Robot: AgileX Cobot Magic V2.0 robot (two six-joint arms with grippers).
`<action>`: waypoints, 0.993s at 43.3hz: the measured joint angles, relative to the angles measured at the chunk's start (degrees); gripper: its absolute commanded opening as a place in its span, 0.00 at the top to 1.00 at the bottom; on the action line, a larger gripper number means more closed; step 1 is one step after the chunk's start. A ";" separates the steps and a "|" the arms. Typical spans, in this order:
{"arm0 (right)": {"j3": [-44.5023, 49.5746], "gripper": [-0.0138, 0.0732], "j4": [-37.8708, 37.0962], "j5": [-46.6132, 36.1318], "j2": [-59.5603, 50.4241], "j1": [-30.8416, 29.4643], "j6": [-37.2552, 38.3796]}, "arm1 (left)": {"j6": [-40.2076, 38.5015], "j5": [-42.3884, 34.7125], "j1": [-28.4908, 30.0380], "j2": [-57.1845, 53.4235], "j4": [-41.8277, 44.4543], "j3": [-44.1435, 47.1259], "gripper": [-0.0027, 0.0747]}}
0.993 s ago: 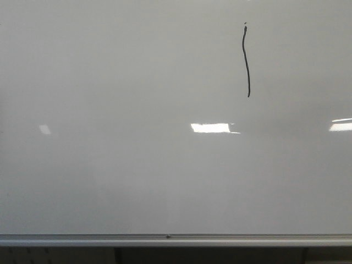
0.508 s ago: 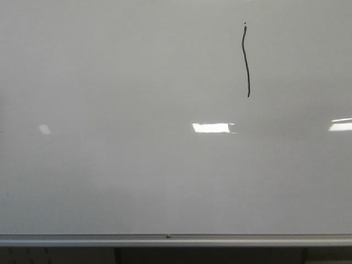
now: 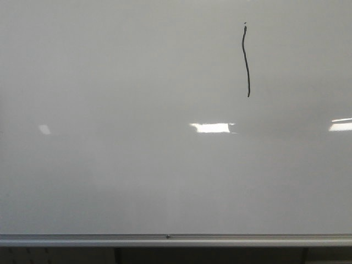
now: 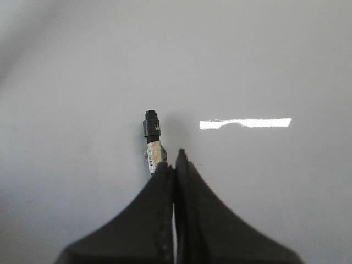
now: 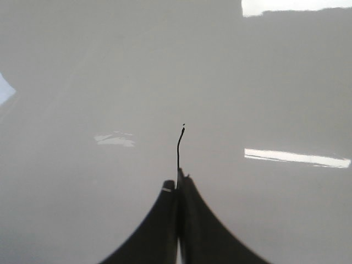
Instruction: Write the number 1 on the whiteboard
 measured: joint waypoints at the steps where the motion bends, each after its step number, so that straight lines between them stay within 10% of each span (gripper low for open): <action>1: 0.00 0.92 0.00 0.00 0.00 0.00 0.00 | 0.00 0.00 0.00 0.00 0.00 0.00 0.99; 29: 0.74 0.92 -1.45 -0.13 0.00 0.00 0.12 | 0.00 0.00 0.00 0.00 0.00 0.00 0.99; 43: 8.26 0.92 -23.17 -9.34 0.00 0.00 19.74 | 0.00 0.00 0.00 0.00 0.00 0.00 0.99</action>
